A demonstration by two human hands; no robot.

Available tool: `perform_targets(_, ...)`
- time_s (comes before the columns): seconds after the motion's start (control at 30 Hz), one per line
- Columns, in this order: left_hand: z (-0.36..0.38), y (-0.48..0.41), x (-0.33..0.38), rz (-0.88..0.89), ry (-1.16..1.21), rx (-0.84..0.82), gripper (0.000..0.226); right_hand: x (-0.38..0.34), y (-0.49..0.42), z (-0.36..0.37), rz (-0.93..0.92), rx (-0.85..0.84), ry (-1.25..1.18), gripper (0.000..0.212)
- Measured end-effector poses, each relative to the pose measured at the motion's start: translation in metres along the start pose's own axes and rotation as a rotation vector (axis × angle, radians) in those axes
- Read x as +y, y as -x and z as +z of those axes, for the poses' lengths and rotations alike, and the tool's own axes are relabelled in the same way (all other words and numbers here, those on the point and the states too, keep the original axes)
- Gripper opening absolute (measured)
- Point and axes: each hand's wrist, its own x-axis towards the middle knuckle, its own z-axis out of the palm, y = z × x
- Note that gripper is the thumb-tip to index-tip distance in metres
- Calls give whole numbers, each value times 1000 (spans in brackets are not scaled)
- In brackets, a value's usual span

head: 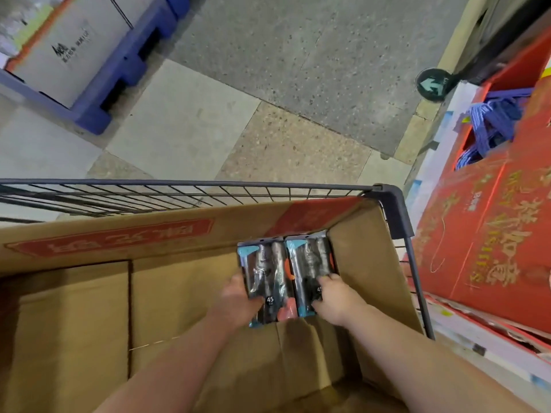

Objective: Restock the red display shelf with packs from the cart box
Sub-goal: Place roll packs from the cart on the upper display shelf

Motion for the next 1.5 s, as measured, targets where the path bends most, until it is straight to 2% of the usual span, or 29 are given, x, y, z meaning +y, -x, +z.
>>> perform_targets(0.1, 8, -16, -4, -37, 198, 18, 23, 2, -20, 12, 74, -9, -105, 77)
perform_targets(0.13, 11, -21, -3, -60, 245, 47, 23, 3, -26, 17, 98, -7, -132, 82)
perform_targets(0.23, 18, -30, -5, -90, 372, 120, 40, 4, -35, 31, 142, -13, -185, 93)
perform_targets(0.33, 26, -31, -6, -156, 384, 149, 51, 6, -32, 42, 140, -8, -201, 96)
perform_targets(0.4, 30, -28, -11, -183, 420, 177, 47, 7, -24, 53, 135, -3, -300, 91)
perform_targets(0.5, 32, -18, -19, -213, 515, 228, 43, 11, -13, 66, 165, 101, -674, 81)
perform_targets(0.57, 30, -14, -26, -228, 554, 230, 42, 13, -14, 71, 271, 158, -825, 83)
perform_targets(0.63, 28, -13, -33, -215, 555, 202, 46, 17, -23, 76, 356, 132, -957, 82)
perform_targets(0.7, 28, -17, -43, -192, 522, 178, 51, 17, -24, 74, 392, 74, -1123, 58)
perform_targets(0.77, 26, -17, -46, -165, 476, 162, 47, 16, -18, 70, 380, 12, -1225, 34)
perform_targets(0.83, 24, -11, -45, -137, 456, 152, 38, 14, -8, 67, 349, 18, -1319, 31)
perform_targets(0.93, 22, 3, -41, -104, 428, 123, 33, 7, 7, 70, 326, 59, -1295, 43)
perform_targets(1.1, 17, 38, -24, -65, 474, 88, 42, 4, 46, 56, 319, 152, -1212, 37)
perform_targets(1.23, 11, 62, -16, -18, 591, 94, 57, 6, 88, 33, 252, 152, -1136, 30)
perform_targets(1.37, 3, 86, -1, 89, 724, 87, 49, 6, 130, 15, 159, 258, -1054, 36)
perform_targets(1.5, -6, 111, 18, 224, 805, 59, 43, 10, 176, 0, 112, 385, -1081, 41)
